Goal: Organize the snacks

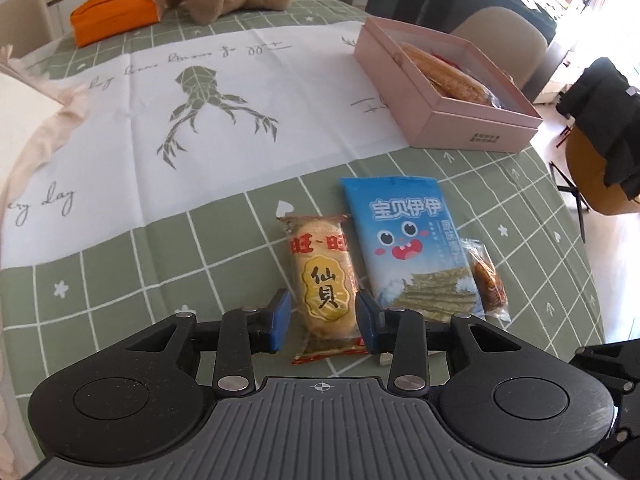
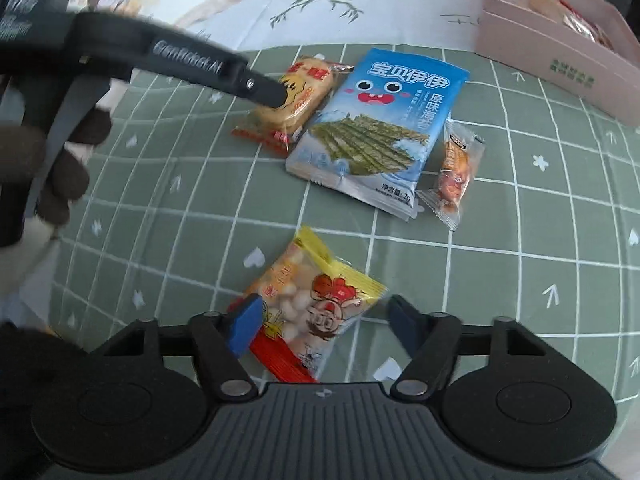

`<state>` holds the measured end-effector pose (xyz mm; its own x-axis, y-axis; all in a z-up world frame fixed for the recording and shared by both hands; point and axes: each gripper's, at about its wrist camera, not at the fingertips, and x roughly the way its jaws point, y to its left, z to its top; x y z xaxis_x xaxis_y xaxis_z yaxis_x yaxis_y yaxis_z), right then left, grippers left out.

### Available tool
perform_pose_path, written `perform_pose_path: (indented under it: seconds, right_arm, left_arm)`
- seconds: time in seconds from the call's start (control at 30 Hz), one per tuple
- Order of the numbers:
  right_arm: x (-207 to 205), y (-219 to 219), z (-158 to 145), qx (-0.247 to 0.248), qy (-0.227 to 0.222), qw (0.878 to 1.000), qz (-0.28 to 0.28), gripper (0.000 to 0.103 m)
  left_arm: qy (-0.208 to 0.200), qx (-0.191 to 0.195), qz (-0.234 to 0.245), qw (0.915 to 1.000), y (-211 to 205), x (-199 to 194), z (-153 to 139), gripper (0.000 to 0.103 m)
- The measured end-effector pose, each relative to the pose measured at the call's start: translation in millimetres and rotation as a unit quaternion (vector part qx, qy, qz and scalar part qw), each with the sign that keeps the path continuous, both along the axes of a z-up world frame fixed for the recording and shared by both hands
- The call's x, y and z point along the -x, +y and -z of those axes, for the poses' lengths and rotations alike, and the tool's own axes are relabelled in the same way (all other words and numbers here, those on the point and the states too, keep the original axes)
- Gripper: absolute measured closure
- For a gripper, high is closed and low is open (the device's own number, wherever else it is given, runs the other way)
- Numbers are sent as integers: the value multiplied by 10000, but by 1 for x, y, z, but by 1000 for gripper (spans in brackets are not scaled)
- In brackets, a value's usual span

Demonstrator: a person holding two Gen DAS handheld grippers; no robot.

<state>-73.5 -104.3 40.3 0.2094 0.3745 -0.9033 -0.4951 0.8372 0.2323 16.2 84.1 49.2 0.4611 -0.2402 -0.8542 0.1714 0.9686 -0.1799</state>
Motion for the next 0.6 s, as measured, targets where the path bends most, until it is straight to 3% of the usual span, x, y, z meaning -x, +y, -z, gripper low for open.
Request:
perform_pose_path:
  seconds: [0.07,0.27,0.43,0.6]
  right_arm:
    - [-2,-4,-2,13,-76,10000,4,54]
    - [-25,-34,-9,335,-539,9958,653,54]
    - [-48,-64,2,791,-731,9831,1481,54]
    - [-48,-86,1,437,-548,9800,1860,44]
  left_arm:
    - [5,0,19,10000,-3,0,1,63]
    - [20,-61,27,10000,-9,-3,3,63]
    - [55,-99,-81,9999,-9,-12,9,61]
    - [147,-121,-85,9998,-13,-22,18,59]
